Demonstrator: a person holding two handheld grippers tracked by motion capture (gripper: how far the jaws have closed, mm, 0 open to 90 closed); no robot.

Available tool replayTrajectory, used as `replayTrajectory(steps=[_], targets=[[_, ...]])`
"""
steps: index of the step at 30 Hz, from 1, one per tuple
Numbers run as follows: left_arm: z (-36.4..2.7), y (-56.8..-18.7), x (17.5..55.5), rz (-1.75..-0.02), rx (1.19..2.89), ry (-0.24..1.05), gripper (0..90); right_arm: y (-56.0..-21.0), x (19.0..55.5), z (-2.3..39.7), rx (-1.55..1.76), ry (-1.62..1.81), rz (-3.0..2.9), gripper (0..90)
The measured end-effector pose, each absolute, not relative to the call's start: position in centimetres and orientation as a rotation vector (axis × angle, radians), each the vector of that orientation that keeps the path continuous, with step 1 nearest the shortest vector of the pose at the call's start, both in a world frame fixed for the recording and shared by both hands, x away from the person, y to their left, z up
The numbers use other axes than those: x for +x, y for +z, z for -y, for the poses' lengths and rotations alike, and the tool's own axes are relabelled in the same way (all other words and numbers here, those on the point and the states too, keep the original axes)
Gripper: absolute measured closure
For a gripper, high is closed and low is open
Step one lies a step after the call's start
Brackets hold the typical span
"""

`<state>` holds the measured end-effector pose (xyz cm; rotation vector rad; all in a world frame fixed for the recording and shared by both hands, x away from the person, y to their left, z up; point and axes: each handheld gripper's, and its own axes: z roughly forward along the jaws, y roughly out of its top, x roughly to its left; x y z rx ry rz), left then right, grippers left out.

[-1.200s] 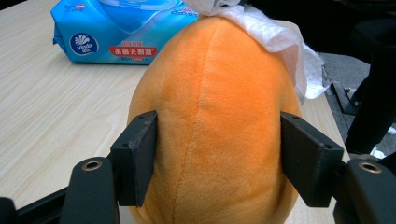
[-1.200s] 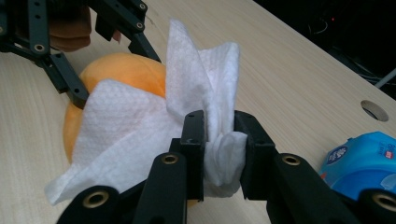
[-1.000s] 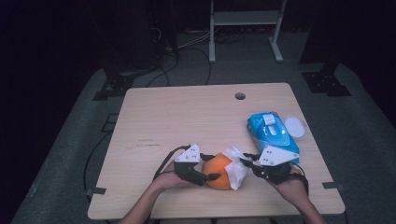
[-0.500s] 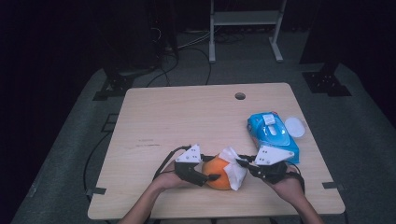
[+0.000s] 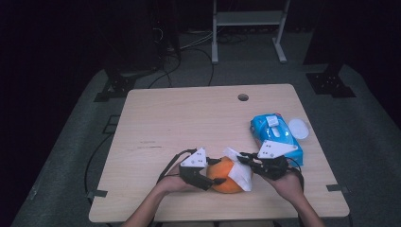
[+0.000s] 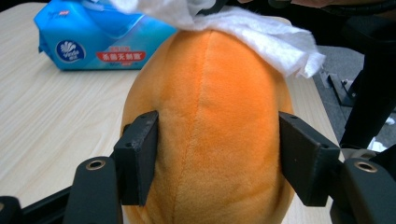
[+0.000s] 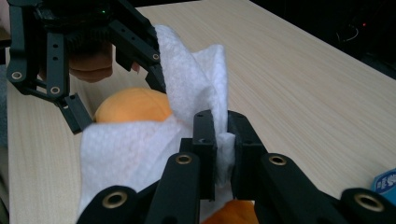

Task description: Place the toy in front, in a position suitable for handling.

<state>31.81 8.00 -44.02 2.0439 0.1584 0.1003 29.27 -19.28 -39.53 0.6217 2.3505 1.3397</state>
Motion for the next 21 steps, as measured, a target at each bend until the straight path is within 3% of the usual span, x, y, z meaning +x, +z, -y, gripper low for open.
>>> replayTrajectory(steps=[6, 15, 21], targets=[[-8.4, -44.2, 32.1, -0.185, 2.034, 0.085, 34.8, -40.4, 29.5, 21.6, 0.742, 1.363, -2.333, 81.8], [-7.6, -43.9, 31.7, -0.166, 2.042, 0.093, 33.6, -39.7, 28.5, 18.2, 0.603, 1.357, -2.347, 82.0], [-7.9, -43.8, 31.9, -0.171, 2.041, 0.094, 33.7, -40.2, 29.3, 20.3, 0.699, 1.332, -2.350, 82.2]])
